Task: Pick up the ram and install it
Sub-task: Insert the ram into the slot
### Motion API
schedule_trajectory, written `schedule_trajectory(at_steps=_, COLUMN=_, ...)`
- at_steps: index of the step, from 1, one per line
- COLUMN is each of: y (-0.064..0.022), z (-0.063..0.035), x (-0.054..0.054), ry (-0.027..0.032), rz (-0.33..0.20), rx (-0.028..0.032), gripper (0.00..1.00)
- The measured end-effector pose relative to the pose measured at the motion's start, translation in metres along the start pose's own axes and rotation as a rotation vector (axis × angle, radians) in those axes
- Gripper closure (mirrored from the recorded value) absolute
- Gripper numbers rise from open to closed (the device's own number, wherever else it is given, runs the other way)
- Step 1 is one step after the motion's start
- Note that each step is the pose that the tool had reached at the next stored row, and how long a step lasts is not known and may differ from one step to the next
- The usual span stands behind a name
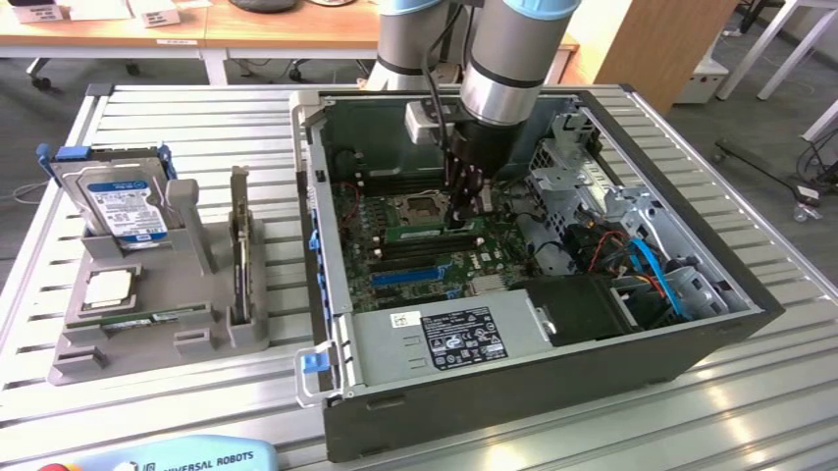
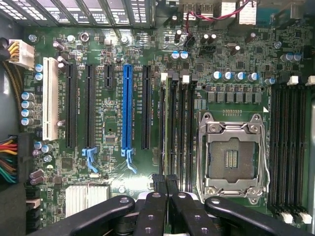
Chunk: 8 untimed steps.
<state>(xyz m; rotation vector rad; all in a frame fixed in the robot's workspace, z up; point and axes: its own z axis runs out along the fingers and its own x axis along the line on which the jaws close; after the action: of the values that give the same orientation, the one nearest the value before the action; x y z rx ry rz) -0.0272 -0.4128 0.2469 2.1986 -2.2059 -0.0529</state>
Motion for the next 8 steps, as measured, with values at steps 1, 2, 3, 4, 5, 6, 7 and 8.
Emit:
schedule_trajectory(at_steps=1, y=0.0000, z=0.0006, x=0.0000, ry=0.0000, rz=0.000, rx=0.0000, gripper=0.88)
schedule_trajectory(at_steps=2, y=0.0000, z=0.0012, x=0.0000, ry=-0.0001, rz=0.000, rx=0.0001, gripper=0.88)
schedule_trajectory(at_steps=3, y=-0.0001, z=0.0015, x=0.0000, ry=0.0001, rz=0.000, rx=0.0000, gripper=0.88)
schedule_trajectory(at_steps=4, y=0.0000, z=0.0015, x=0.0000, ry=0.0002, rz=0.000, rx=-0.0001, gripper=0.88)
schedule_trajectory(at_steps=5, y=0.0000, z=0.0015, x=0.0000, ry=0.0002, rz=0.000, rx=-0.0001, gripper=0.88)
schedule_trajectory(at_steps=6, y=0.0000, z=0.0015, x=0.0000, ry=0.0002, rz=0.000, rx=-0.0001, gripper=0.88)
schedule_trajectory(at_steps=7, y=0.0000, z=0.0015, x=0.0000, ry=0.0002, rz=0.000, rx=0.0000, gripper=0.88)
schedule_trajectory(at_steps=8, y=-0.0001, z=0.0016, x=0.0000, ry=0.0000, rz=0.000, rx=0.0000, gripper=0.88)
